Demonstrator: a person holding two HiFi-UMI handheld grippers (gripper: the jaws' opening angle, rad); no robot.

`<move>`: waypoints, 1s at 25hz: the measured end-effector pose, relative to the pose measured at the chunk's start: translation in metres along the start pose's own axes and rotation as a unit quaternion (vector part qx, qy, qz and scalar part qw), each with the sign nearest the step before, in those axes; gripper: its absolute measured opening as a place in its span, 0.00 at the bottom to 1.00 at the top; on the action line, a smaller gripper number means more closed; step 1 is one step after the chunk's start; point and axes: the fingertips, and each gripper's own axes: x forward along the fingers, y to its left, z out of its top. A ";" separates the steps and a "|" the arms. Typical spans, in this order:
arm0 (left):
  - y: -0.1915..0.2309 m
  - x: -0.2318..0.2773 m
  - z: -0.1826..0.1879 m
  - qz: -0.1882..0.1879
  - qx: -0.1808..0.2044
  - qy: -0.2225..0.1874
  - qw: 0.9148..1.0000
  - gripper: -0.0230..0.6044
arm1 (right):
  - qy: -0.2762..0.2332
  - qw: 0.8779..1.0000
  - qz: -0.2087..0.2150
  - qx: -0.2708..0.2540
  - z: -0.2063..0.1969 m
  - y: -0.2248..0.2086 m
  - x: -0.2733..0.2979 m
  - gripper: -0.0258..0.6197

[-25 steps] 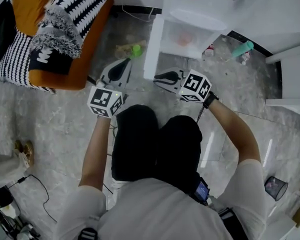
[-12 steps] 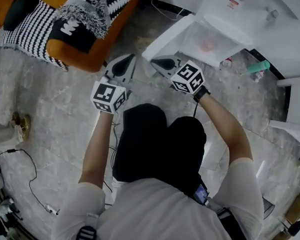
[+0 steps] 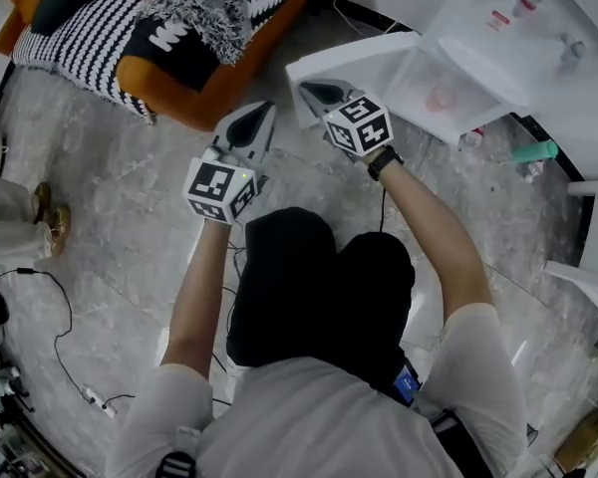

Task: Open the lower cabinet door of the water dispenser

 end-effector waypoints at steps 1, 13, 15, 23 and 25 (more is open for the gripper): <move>0.001 -0.001 0.001 0.002 0.000 0.000 1.000 0.06 | 0.000 1.000 -0.008 0.001 0.002 -0.003 0.004 0.05; 0.008 0.006 0.004 0.019 -0.006 -0.006 1.000 0.05 | 0.007 0.999 -0.033 0.006 0.007 -0.010 0.032 0.05; 0.005 0.009 0.005 0.017 -0.009 -0.003 1.000 0.06 | 0.002 0.999 -0.032 0.006 0.011 -0.007 0.023 0.05; -0.042 0.035 0.054 -0.049 -0.050 0.022 0.997 0.05 | -0.042 0.991 -0.123 0.029 0.072 -0.027 -0.118 0.05; -0.064 0.037 0.080 -0.065 -0.052 0.031 0.996 0.05 | -0.048 0.987 -0.150 0.037 0.096 -0.028 -0.163 0.05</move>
